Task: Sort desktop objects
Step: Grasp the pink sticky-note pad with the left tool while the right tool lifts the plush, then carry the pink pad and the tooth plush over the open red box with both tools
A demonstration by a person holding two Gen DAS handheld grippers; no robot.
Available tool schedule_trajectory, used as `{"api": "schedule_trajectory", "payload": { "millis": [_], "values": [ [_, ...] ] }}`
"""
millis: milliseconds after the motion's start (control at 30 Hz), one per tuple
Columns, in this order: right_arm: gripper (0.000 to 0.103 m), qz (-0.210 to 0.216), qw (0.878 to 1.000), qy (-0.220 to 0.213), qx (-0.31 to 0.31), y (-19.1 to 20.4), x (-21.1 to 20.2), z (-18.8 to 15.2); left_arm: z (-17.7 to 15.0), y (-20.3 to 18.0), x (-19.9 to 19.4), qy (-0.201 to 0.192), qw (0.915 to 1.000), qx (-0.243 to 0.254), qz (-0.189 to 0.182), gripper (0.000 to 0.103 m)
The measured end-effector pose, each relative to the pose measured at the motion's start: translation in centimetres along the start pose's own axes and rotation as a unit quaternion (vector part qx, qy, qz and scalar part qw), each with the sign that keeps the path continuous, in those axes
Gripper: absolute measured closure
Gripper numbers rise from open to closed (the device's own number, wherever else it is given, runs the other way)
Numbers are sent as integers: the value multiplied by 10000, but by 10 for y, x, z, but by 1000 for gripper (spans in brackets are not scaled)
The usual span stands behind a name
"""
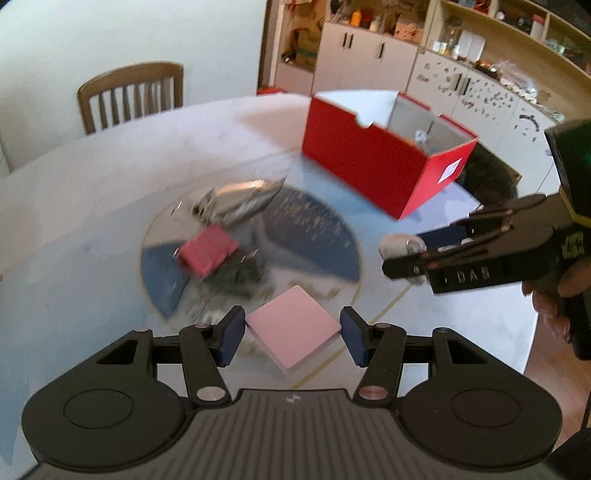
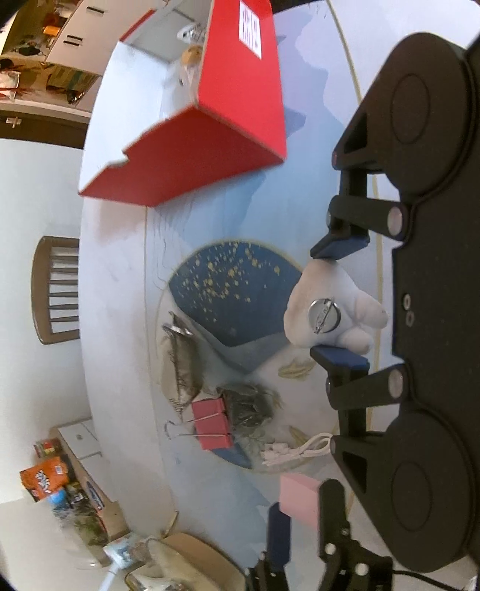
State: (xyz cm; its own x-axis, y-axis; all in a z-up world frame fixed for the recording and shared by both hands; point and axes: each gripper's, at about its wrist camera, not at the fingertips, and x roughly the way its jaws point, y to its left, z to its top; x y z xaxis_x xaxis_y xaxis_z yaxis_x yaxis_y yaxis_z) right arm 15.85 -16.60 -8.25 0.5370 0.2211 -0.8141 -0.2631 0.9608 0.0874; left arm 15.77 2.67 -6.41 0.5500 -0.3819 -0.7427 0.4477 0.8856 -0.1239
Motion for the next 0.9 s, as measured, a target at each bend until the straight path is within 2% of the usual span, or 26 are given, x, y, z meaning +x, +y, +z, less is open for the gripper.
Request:
{"api": "schedule_trajectory", "payload": {
  "millis": [333, 533, 900],
  "values": [
    [54, -56, 9993, -348, 118, -36, -50, 6, 46, -46, 1, -345, 9986, 328, -240, 47],
    [54, -159, 9983, -544, 141, -74, -71, 17, 73, -82, 15, -462, 9974, 435, -337, 47],
    [54, -310, 9964, -760, 203, -153, -85, 34, 123, -139, 53, -633, 9963, 456, -351, 47]
  ]
}}
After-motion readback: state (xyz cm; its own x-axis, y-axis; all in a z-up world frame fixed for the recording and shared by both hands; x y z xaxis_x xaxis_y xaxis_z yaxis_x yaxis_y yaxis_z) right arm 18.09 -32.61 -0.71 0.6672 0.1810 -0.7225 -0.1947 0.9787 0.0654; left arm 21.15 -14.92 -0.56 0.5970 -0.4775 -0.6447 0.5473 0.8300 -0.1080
